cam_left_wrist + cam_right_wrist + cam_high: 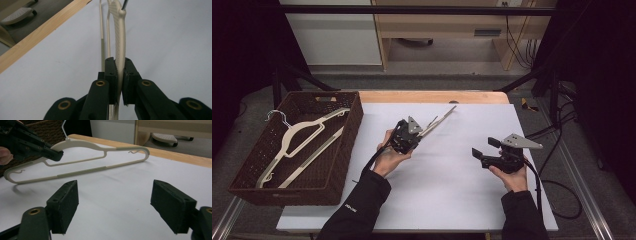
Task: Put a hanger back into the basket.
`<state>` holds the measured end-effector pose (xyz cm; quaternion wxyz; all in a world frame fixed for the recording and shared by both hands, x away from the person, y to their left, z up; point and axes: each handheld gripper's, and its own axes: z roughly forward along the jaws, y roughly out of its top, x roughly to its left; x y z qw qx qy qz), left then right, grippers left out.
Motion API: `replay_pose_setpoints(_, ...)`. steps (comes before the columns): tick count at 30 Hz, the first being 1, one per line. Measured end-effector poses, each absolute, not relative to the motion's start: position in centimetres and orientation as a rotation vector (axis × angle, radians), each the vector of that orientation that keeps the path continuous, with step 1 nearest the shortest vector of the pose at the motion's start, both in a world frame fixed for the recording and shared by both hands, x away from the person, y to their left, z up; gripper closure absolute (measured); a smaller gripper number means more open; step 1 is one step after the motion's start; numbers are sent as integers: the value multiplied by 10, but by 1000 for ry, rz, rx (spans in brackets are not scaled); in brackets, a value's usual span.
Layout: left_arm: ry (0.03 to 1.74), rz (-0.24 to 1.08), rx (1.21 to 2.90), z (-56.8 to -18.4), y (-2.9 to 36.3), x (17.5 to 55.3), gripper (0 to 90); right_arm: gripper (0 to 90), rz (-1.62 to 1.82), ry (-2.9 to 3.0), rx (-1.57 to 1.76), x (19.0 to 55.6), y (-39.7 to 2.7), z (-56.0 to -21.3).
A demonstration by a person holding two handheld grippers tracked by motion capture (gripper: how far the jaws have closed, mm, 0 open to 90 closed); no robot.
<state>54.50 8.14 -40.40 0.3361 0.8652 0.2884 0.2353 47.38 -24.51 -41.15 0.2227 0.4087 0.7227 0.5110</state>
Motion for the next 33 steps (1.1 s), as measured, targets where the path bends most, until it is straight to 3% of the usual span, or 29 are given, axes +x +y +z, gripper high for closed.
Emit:
replay_pose_setpoints(12, 849, 536, 2142, -394, 113, 546, 859, 119, 1412, 1990, 1139, 469, -248, -410)
replay_pose_setpoints(33, 740, 445, 2020, -336, 162, 502, 861, 91, 1422, 1946, 1149, 459, -251, -403)
